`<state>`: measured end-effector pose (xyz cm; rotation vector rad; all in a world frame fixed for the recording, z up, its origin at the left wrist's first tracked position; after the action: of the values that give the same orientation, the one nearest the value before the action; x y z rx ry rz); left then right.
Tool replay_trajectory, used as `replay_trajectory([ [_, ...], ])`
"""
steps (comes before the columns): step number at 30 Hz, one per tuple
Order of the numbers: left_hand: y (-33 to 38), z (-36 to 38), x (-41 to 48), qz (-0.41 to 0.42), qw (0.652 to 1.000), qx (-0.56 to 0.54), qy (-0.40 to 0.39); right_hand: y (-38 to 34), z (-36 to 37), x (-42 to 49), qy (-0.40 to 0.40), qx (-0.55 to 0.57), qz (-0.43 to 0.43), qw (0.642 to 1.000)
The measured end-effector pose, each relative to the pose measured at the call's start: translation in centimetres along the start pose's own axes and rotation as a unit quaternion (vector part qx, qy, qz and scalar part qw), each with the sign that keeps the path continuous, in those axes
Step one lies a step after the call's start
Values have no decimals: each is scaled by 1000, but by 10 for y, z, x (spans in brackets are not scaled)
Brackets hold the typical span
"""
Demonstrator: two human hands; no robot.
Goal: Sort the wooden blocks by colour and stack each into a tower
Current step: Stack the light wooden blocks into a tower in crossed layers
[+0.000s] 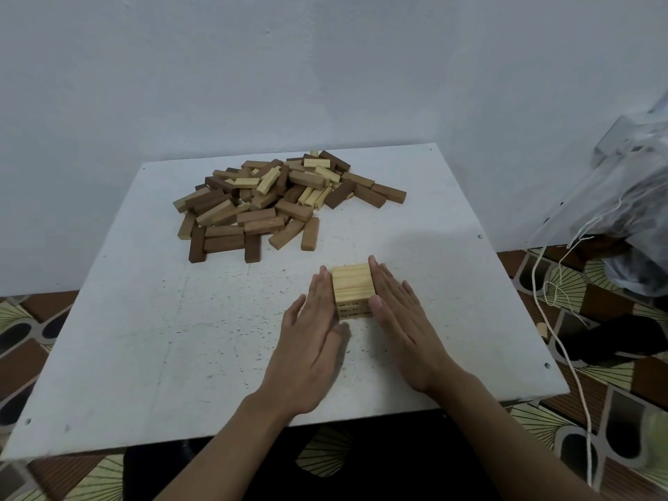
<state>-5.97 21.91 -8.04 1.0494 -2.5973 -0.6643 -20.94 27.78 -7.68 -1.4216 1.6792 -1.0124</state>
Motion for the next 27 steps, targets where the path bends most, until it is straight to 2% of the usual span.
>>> replay_trajectory([
  [13, -5, 4, 0, -1, 1000, 19, 6, 2, 0, 0, 24, 13, -4, 1000],
  [22, 1, -6, -5, -21, 994, -102, 12, 4, -3, -1, 61, 66, -13, 996],
  [27, -3, -3, -4, -20, 991, -130, 14, 4, -2, -2, 51, 53, -15, 997],
])
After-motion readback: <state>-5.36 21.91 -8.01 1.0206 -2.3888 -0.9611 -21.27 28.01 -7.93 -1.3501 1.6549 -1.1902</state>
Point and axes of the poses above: each hand's wrist, its own x-axis towards the middle knuckle, its own z-axis out of the palm, y = z × x, the point moved 3 cm from there along x, towards the middle knuckle, and after that the axes turned 13 degrees about x, right-handed, at the moved point
